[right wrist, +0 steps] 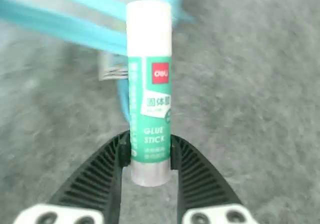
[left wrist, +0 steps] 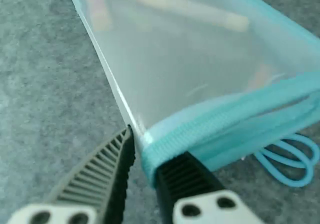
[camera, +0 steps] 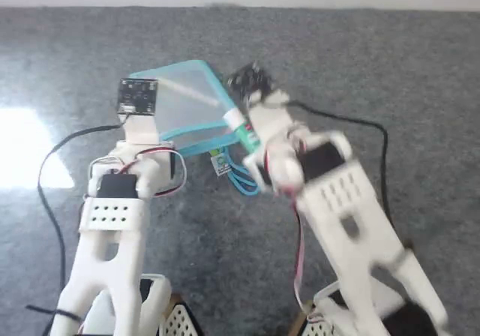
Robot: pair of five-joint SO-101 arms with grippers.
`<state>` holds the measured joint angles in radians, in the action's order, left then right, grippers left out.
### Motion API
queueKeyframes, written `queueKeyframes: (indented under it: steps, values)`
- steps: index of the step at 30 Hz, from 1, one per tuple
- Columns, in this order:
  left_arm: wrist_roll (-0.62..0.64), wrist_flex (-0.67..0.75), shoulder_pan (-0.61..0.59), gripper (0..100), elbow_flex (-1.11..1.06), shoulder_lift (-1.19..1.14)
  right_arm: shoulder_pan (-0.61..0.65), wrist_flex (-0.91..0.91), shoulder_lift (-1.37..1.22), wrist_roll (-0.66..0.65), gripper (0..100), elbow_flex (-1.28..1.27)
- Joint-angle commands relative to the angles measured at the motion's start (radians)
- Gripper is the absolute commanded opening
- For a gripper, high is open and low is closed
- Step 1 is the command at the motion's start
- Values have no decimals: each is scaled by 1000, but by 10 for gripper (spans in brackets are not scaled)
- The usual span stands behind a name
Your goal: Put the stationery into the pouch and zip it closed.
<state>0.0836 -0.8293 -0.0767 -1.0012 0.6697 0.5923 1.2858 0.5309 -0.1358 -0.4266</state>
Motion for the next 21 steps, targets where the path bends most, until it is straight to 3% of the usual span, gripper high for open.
queueKeyframes:
  steps: [1,9,21]
  values:
    - [26,8,63,11,1,14,104,-16,194,0,7,-94]
    - [26,6,63,11,-1,14,143,-101,4,-2,7,-120]
    - [23,5,69,11,-1,14,139,-97,-321,8,7,193]
